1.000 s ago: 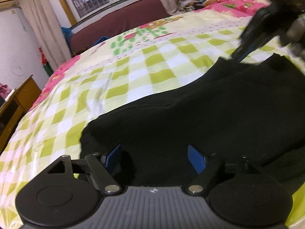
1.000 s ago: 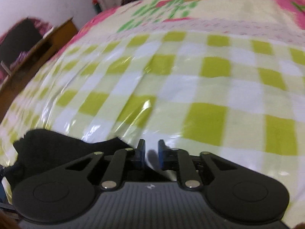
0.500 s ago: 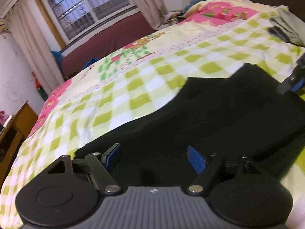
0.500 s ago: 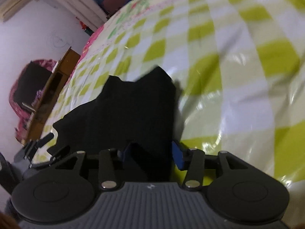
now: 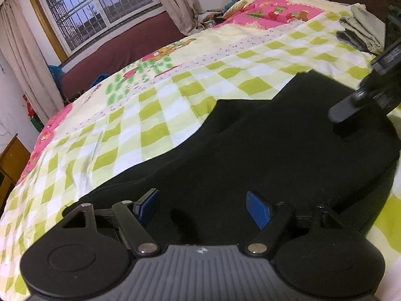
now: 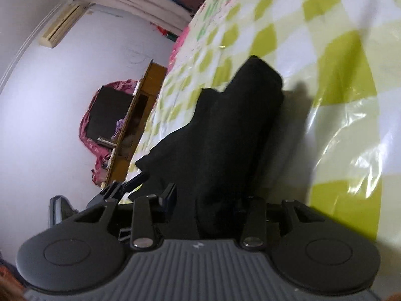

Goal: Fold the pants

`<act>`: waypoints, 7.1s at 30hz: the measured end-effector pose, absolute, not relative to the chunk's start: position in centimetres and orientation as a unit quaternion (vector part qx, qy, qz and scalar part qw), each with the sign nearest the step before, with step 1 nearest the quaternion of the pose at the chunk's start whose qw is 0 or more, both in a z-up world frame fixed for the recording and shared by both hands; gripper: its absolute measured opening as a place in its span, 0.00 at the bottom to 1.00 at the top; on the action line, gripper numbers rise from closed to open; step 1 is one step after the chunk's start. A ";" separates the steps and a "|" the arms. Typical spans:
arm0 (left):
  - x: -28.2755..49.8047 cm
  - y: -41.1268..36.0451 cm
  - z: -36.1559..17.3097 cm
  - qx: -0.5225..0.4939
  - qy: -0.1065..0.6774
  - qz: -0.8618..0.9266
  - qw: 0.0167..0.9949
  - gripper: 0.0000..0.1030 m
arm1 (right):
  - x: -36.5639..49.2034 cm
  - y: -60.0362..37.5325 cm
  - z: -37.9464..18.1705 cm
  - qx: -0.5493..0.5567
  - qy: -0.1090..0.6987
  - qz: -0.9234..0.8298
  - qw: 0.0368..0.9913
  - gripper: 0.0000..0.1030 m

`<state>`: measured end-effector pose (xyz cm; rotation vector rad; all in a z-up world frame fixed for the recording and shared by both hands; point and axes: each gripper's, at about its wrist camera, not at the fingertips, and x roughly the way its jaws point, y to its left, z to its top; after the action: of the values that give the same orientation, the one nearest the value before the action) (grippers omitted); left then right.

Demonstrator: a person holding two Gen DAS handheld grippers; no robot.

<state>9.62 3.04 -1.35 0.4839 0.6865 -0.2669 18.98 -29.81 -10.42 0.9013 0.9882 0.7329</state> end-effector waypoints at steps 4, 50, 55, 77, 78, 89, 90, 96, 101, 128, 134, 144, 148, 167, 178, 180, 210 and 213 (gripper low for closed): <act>10.2 2.6 -2.0 0.239 0.343 -0.124 0.900 0.86 | 19.0 -29.2 -11.8 0.467 0.450 0.285 0.706 0.17; 17.0 14.0 -0.5 -0.141 0.290 -0.167 0.932 0.67 | 14.5 -9.2 3.8 0.142 0.497 0.116 0.848 0.24; 13.2 18.7 0.0 -0.133 0.232 -0.129 0.955 0.75 | 16.1 -9.2 4.6 0.173 0.498 0.107 0.843 0.22; 4.2 20.9 0.8 -0.134 0.271 -0.176 0.937 0.76 | 21.1 -3.6 6.7 0.004 0.457 0.193 0.868 0.42; 4.2 20.2 1.2 -0.140 0.275 -0.192 0.932 0.77 | 21.6 -3.6 6.3 -0.004 0.469 0.192 0.862 0.43; 5.7 12.9 -0.6 -0.084 0.371 -0.193 0.904 0.77 | 21.5 -2.8 4.9 -0.176 0.415 0.288 0.845 0.64; 5.7 12.8 -0.4 -0.089 0.371 -0.195 0.904 0.75 | 21.8 -3.1 4.9 -0.189 0.403 0.307 0.842 0.66; 6.4 11.0 -0.5 -0.069 0.392 -0.204 0.894 0.68 | 25.9 -3.8 2.8 -0.172 0.458 0.411 0.769 0.71; 7.2 9.9 -0.9 -0.052 0.405 -0.196 0.892 0.64 | 27.2 -4.7 1.0 -0.133 0.505 0.430 0.736 0.19; 8.0 12.7 -0.8 -0.071 0.406 -0.188 0.891 0.49 | 28.8 -6.9 0.8 -0.038 0.487 0.446 0.750 0.53; 7.7 11.8 -0.1 -0.050 0.400 -0.180 0.897 0.33 | 26.2 -6.0 1.5 -0.059 0.478 0.438 0.759 0.10; 6.6 13.4 5.7 -0.021 0.333 -0.194 0.923 0.31 | 24.5 -9.1 9.6 0.030 0.406 0.438 0.801 0.08; 9.1 15.3 4.9 -0.006 0.338 -0.171 0.925 0.31 | 27.1 -6.8 7.5 0.050 0.416 0.417 0.806 0.08; 14.6 19.5 -1.1 -0.012 0.381 -0.078 0.921 0.53 | 31.2 -4.6 -2.8 0.073 0.442 0.330 0.831 0.40; 12.5 18.4 2.8 0.069 0.321 -0.002 0.944 0.56 | 23.2 -14.3 4.2 0.104 0.346 0.292 0.886 0.41; 12.1 17.1 3.5 0.072 0.305 -0.038 0.949 0.56 | 21.4 -15.7 3.0 0.101 0.360 0.271 0.887 0.41; 19.5 17.3 -2.7 0.019 0.416 -0.145 0.898 0.87 | 20.9 -18.0 -8.7 0.383 0.447 0.270 0.762 0.37; 18.5 16.9 -2.7 -0.023 0.428 -0.161 0.889 0.66 | 20.8 -18.1 -7.4 0.371 0.450 0.284 0.761 0.29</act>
<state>18.54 16.89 -2.68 -0.0486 0.8896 -0.3348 20.79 -18.15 -7.36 0.8082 0.9786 0.6187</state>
